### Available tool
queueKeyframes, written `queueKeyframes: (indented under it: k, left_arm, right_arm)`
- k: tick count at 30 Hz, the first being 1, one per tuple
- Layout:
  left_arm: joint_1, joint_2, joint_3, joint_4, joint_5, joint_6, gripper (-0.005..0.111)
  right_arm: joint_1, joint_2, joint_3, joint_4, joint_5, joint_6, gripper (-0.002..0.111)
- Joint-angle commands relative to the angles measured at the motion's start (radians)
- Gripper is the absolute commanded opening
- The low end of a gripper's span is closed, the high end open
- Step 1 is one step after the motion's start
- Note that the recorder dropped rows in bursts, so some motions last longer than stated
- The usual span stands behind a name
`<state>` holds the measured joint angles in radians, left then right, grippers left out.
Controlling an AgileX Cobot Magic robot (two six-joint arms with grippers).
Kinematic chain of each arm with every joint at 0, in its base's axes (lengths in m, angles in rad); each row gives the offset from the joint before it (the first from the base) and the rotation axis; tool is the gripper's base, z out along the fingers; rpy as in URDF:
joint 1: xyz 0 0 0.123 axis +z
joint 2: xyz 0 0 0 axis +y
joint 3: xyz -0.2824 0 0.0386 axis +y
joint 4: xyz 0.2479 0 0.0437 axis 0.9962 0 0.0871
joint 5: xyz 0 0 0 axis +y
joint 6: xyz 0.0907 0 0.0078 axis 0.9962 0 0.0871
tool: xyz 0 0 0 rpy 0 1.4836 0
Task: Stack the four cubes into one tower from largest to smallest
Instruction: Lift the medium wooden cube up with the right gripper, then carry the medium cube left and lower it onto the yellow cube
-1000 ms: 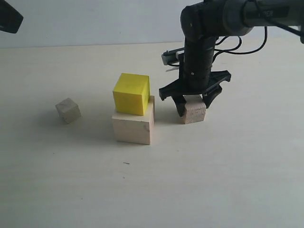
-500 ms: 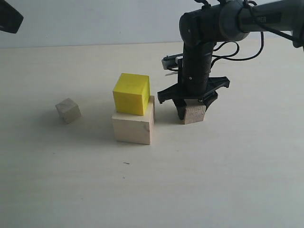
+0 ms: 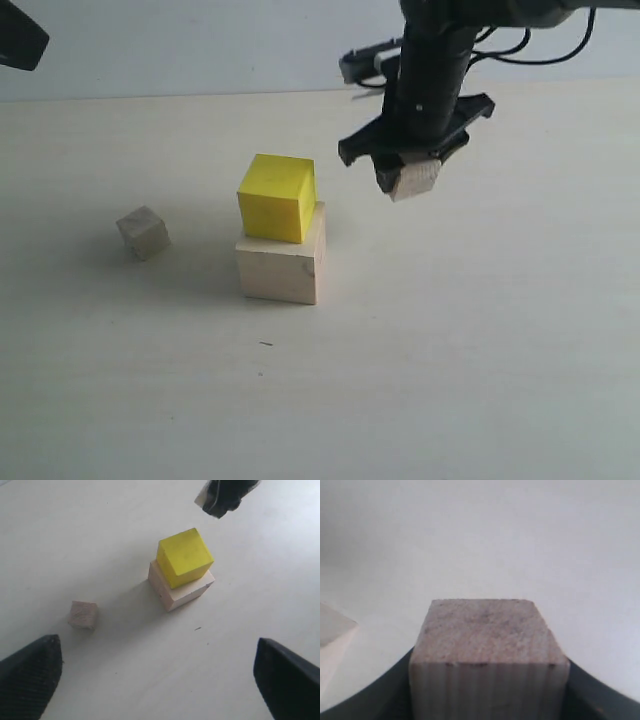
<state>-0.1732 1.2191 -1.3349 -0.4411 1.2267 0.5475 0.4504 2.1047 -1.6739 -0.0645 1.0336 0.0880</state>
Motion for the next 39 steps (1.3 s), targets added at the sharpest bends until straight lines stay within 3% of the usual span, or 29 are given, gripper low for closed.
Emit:
queueKeyframes:
  k: [1,5,8,12,15,20,26,31,35,39]
  left_arm:
    - [0.002,-0.008,0.005,-0.010,-0.006,0.004,0.105]
    - [0.002,-0.008,0.005,-0.010,-0.006,0.002,0.105]
    - [0.002,-0.008,0.005,-0.010,-0.006,-0.004,0.105]
    - [0.002,-0.008,0.005,-0.010,-0.006,-0.004,0.105]
    - [0.002,-0.008,0.005,-0.010,-0.006,-0.007,0.105]
    - [0.002,-0.008,0.005,-0.024,-0.006,-0.013,0.105]
    - [0.002,-0.008,0.028,-0.032,-0.006,-0.130,0.105]
    - [0.002,-0.008,0.097,-0.032,-0.006,-0.144,0.105]
    - [0.002,-0.008,0.136,-0.028,-0.024,-0.141,0.105]
    - [0.002,-0.008,0.136,-0.013,-0.067,-0.141,0.105]
  right_arm:
    - [-0.051,-0.166,0.094,0.167,-0.191,-0.141,0.000]
    - [-0.143,-0.351,0.317,0.322,-0.362,-0.365,0.000]
    - [-0.211,-0.469,0.487,0.617,-0.463,-0.743,0.000]
    - [-0.265,-0.566,0.649,1.158,-0.401,-1.396,0.000]
    - [-0.276,-0.599,0.730,1.347,-0.339,-1.663,0.000]
    - [-0.276,-0.602,0.749,1.343,-0.328,-1.705,0.000]
    - [-0.276,-0.602,0.749,1.447,-0.331,-1.782,0.000]
    - [-0.276,-0.599,0.749,1.590,-0.282,-2.053,0.000]
    - [-0.276,-0.471,0.733,1.804,-0.232,-2.204,0.000]
    - [-0.276,-0.329,0.660,1.806,-0.091,-2.204,0.000]
